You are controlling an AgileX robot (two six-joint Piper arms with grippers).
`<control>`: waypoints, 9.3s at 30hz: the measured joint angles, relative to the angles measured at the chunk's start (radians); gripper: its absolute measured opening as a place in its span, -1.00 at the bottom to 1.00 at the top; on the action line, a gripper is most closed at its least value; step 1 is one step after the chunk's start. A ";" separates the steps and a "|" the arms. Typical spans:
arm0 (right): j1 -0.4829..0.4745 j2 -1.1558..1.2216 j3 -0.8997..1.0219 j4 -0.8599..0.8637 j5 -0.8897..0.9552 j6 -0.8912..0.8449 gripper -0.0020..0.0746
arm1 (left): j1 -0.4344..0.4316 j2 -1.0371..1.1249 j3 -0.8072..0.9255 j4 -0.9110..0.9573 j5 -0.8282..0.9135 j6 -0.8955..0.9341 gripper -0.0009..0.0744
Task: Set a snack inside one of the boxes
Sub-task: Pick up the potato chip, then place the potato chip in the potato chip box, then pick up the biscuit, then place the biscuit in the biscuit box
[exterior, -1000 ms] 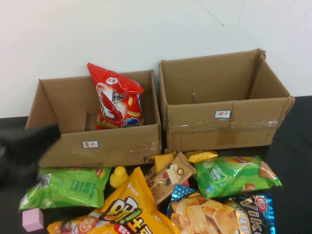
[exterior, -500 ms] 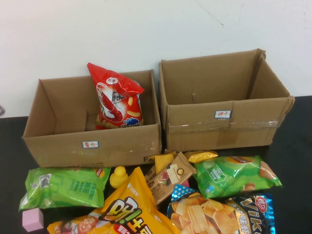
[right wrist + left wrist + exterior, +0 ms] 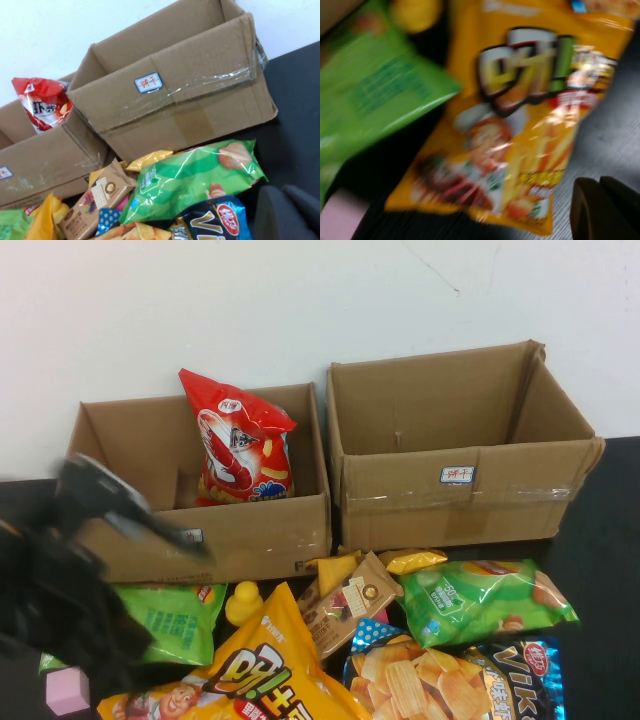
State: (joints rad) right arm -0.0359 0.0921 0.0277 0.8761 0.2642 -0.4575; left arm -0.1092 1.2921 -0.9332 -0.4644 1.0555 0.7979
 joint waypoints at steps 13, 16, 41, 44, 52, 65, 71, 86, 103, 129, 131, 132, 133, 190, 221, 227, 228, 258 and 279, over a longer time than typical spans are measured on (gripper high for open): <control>0.000 0.000 0.000 0.000 -0.002 -0.002 -0.95 | -0.318 0.162 0.150 -0.054 -0.306 0.173 -0.31; 0.000 0.000 0.000 0.000 -0.004 -0.002 -0.95 | -0.347 0.219 0.150 -0.062 -0.347 0.180 0.41; 0.000 0.000 0.000 0.000 -0.004 -0.002 -0.95 | -0.443 0.526 0.134 0.267 -0.730 -0.016 0.26; 0.000 0.000 0.000 0.000 -0.004 -0.006 -0.95 | -0.443 0.509 0.134 0.272 -0.710 -0.020 0.26; 0.000 0.000 0.000 0.000 -0.004 -0.007 -0.95 | -0.443 0.249 0.129 0.275 -0.433 -0.188 0.25; 0.000 0.000 0.000 0.000 -0.004 -0.007 -0.95 | -0.293 -0.196 0.063 0.252 -1.077 -0.351 0.25; 0.000 0.000 0.000 0.000 -0.004 -0.010 -0.95 | -0.131 -0.043 0.063 0.213 -1.425 -0.433 0.25; 0.000 0.000 0.000 0.000 0.000 -0.010 -0.95 | -0.107 0.635 -0.066 0.193 -1.840 -0.615 0.25; 0.000 0.004 -0.026 0.050 0.022 -0.102 -0.95 | -0.107 0.228 -0.085 0.066 -1.349 -0.393 0.25; 0.000 0.266 -0.265 0.086 0.175 -0.422 -0.95 | -0.045 0.367 -0.156 0.046 -1.236 -0.472 0.55; 0.000 0.336 -0.335 0.086 0.197 -0.477 -0.95 | -0.045 0.271 -0.156 0.046 -1.142 -0.443 0.19; 0.000 0.381 -0.378 0.086 0.213 -0.515 -0.95 | -0.045 0.218 -0.156 0.046 -1.100 -0.421 -0.06; 0.000 0.430 -0.423 0.086 0.231 -0.557 -0.95 | -0.045 0.168 -0.156 0.048 -1.056 -0.401 -0.33; 0.739 2.102 -1.434 -0.672 0.128 -1.061 0.84 | -0.045 -1.021 0.500 0.012 -0.609 -0.347 -0.98; 0.740 2.174 -1.565 -0.510 0.269 -1.104 0.62 | -0.045 -1.021 0.500 0.055 -0.601 -0.347 -0.98; 0.741 2.212 -1.567 -0.524 0.230 -1.108 0.61 | -0.045 -1.021 0.500 0.070 -0.582 -0.347 -0.98; 0.741 2.212 -1.567 -0.525 0.229 -1.108 0.59 | -0.045 -1.021 0.500 0.071 -0.579 -0.347 -0.98; 0.561 1.805 -1.623 -0.184 0.056 -0.693 0.27 | -0.045 -1.021 0.500 -0.010 -0.574 -0.347 -0.98; 0.397 2.062 -1.744 0.360 -0.264 -0.881 0.54 | -0.045 -1.021 0.500 -0.009 -0.598 -0.345 -0.98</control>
State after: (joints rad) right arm 0.3611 2.1545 -1.7166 1.2360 0.0000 -1.3381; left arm -0.1538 0.2713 -0.4330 -0.4731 0.4571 0.4532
